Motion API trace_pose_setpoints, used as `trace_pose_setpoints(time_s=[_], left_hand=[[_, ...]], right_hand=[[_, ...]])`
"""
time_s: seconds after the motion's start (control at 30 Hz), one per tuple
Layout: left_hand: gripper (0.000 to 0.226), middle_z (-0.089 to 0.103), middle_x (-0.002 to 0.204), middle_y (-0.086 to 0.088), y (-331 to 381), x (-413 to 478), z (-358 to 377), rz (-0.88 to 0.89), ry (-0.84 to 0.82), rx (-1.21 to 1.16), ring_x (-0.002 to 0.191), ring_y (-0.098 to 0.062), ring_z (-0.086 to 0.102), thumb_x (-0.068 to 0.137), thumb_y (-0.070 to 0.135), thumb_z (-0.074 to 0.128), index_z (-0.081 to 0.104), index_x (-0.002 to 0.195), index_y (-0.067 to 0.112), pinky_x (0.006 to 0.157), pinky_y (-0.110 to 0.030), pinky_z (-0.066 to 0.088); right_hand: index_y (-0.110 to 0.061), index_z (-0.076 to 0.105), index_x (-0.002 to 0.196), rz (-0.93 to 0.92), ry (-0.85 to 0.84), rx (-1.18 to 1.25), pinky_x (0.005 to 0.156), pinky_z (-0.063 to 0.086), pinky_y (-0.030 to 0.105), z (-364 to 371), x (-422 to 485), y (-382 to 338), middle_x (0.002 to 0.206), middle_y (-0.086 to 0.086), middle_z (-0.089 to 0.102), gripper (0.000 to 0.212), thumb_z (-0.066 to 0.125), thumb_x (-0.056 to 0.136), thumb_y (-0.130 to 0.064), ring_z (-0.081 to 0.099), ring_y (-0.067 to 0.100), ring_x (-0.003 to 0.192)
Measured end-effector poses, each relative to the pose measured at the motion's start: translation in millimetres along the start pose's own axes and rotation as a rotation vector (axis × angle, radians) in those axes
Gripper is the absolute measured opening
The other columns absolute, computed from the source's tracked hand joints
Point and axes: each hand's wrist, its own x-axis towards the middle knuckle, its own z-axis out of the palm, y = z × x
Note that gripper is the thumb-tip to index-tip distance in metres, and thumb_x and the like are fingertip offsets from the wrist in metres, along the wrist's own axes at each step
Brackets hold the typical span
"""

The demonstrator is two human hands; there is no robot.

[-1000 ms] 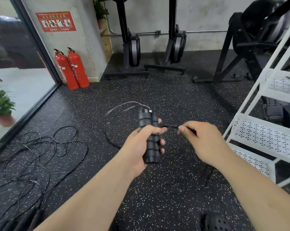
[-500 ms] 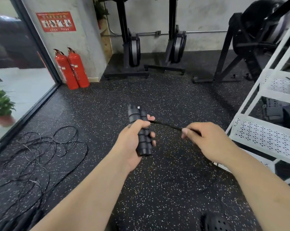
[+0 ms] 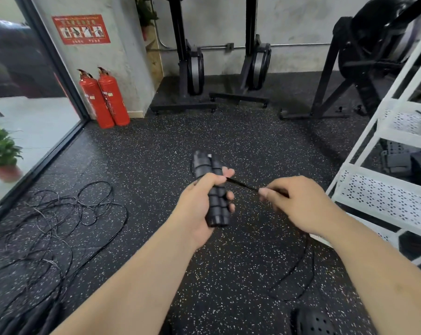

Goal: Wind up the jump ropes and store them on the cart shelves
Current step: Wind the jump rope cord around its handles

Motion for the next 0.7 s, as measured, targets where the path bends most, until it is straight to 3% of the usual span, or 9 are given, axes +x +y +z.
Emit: trace_pose_setpoints(time_s=[0.13,0.2,0.27,0.37,0.43,0.57,0.7], left_hand=[[0.028,0.073,0.133,-0.015,4,3,-6,0.039,0.091,-0.03,0.072,-0.018,0.059,0.096,0.007,0.065,0.072,0.123,0.011,0.063,-0.035,0.052],[0.033,0.073,0.13,-0.021,-5,-2,0,-0.003,0.058,0.032,0.072,-0.019,0.06,0.094,0.005,0.067,0.068,0.128,0.009,0.062,-0.035,0.054],[0.037,0.073,0.111,-0.024,-17,-10,9,-0.072,-0.011,0.102,0.07,-0.019,0.062,0.094,0.005,0.069,0.066,0.13,0.006,0.062,-0.036,0.055],[0.026,0.065,0.089,-0.012,-29,-16,18,-0.124,-0.092,0.154,0.068,-0.019,0.061,0.097,0.005,0.065,0.068,0.123,0.005,0.06,-0.035,0.054],[0.026,0.071,0.094,-0.012,-26,-14,19,-0.123,-0.103,0.135,0.069,-0.018,0.061,0.098,0.007,0.064,0.072,0.123,0.006,0.061,-0.035,0.053],[0.032,0.075,0.131,-0.011,-7,-4,6,-0.032,-0.01,0.066,0.071,-0.016,0.06,0.099,0.008,0.062,0.07,0.13,0.01,0.063,-0.034,0.053],[0.02,0.074,0.13,-0.017,4,4,-6,0.025,0.097,-0.021,0.07,-0.018,0.061,0.095,0.009,0.067,0.079,0.112,0.014,0.063,-0.035,0.053]], right_hand=[[-0.038,0.072,0.085,0.015,0.056,-0.048,0.055,0.046,0.032,-6,-4,4,0.065,-0.008,0.068,0.03,0.056,0.104,-0.055,0.059,0.006,0.054],[-0.036,0.071,0.085,0.014,0.098,-0.03,0.05,0.039,0.03,2,-6,-2,0.058,-0.008,0.064,0.029,0.056,0.104,-0.053,0.054,0.005,0.048],[-0.034,0.069,0.083,-0.008,0.106,-0.052,0.051,0.039,0.031,13,-5,-8,0.058,-0.007,0.062,0.03,0.057,0.104,-0.052,0.054,0.006,0.051],[-0.032,0.056,0.071,-0.044,0.099,-0.098,0.056,0.041,0.036,25,-3,-9,0.061,-0.008,0.057,0.034,0.061,0.103,-0.045,0.055,0.011,0.06],[-0.039,0.057,0.07,-0.055,0.08,-0.06,0.054,0.038,0.031,21,-2,-7,0.061,-0.008,0.059,0.034,0.059,0.103,-0.045,0.054,0.005,0.058],[-0.038,0.072,0.084,-0.015,0.017,-0.017,0.054,0.047,0.032,4,-1,-1,0.068,-0.012,0.071,0.03,0.056,0.103,-0.055,0.059,0.006,0.053],[-0.04,0.074,0.087,0.037,0.013,-0.021,0.055,0.042,0.028,-4,-2,5,0.07,-0.011,0.072,0.03,0.056,0.103,-0.057,0.06,0.006,0.056]])
